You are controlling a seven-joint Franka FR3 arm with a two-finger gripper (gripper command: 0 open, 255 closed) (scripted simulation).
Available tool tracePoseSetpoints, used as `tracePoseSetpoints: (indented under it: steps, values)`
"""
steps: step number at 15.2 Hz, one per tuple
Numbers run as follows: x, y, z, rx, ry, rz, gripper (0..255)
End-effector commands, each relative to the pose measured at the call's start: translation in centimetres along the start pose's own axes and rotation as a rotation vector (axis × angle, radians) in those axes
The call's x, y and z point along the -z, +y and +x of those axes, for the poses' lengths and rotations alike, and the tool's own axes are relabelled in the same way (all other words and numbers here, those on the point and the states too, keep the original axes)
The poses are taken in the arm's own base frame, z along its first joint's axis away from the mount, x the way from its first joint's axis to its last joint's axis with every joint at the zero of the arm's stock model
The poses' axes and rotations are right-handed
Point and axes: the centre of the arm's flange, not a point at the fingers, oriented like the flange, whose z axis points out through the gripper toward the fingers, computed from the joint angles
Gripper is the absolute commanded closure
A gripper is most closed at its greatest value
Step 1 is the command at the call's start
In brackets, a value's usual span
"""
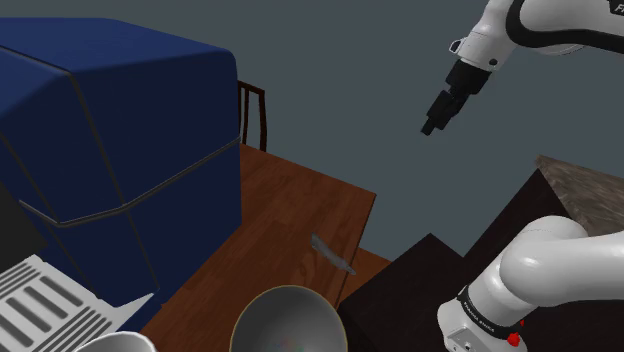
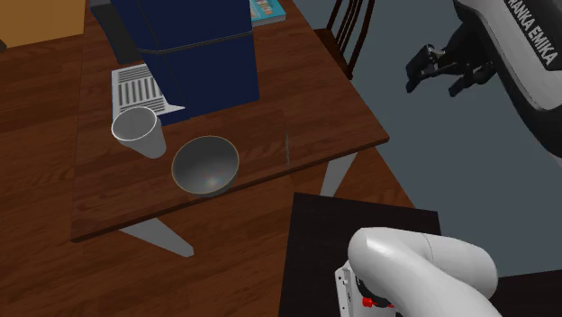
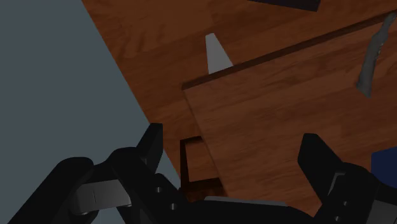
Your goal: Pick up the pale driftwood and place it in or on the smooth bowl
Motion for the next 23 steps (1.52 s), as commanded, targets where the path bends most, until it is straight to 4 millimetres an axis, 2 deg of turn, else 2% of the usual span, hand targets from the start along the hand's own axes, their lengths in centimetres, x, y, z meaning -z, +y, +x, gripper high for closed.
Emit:
tracePoseSetpoints:
  steps: [1, 23]
  values:
    - [0.0, 0.0, 0.0, 0.0, 0.0, 0.0, 0]
    - [-19.8, -21.6, -3.5, 0.044, 0.068, -0.033, 0]
